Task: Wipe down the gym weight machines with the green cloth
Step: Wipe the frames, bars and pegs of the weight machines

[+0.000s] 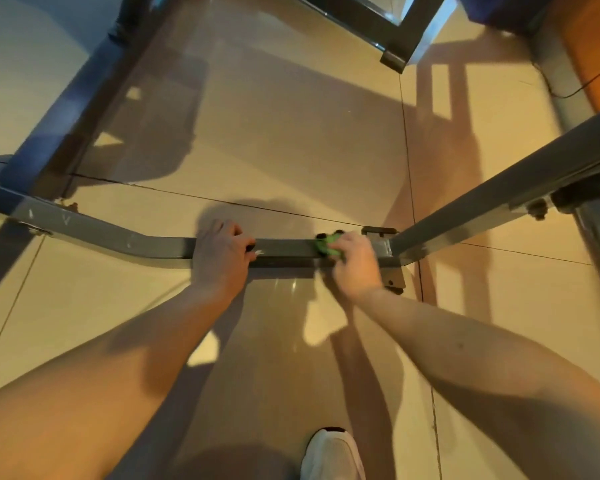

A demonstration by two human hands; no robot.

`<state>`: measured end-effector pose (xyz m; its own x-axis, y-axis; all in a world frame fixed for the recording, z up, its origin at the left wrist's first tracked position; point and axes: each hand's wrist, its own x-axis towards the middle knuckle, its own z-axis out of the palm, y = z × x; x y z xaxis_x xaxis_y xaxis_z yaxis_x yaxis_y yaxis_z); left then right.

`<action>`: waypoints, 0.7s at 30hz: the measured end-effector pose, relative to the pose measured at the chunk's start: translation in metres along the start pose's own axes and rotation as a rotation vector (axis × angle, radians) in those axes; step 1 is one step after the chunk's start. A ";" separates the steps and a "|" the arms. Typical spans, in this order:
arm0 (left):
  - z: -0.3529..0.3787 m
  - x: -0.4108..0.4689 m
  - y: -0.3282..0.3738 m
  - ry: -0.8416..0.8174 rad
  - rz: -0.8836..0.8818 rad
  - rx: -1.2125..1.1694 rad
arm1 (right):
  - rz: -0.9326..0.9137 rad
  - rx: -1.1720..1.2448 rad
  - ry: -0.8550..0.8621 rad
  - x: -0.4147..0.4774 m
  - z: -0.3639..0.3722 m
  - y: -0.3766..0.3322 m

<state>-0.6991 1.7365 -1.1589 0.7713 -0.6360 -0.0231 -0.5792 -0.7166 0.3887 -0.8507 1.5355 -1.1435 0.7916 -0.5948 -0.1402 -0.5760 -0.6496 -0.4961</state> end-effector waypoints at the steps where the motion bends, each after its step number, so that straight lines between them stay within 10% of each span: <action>1: -0.002 0.000 -0.004 -0.007 -0.003 0.016 | 0.065 -0.039 0.006 0.004 -0.014 0.015; 5: -0.010 -0.001 -0.016 -0.012 -0.020 0.071 | 0.275 -0.067 0.146 0.000 -0.005 0.011; 12: -0.021 -0.003 -0.030 -0.012 -0.045 0.139 | -0.074 0.077 -0.005 0.001 0.042 -0.052; 18: -0.022 -0.002 -0.033 -0.034 -0.065 0.130 | 0.352 -0.015 0.124 0.004 -0.026 0.030; 21: -0.020 -0.001 -0.034 -0.043 -0.062 0.144 | 0.237 0.030 0.093 0.007 0.021 -0.027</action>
<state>-0.6755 1.7672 -1.1538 0.7963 -0.5990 -0.0836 -0.5654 -0.7864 0.2489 -0.8256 1.5589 -1.1493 0.6121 -0.7708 -0.1768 -0.7359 -0.4733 -0.4841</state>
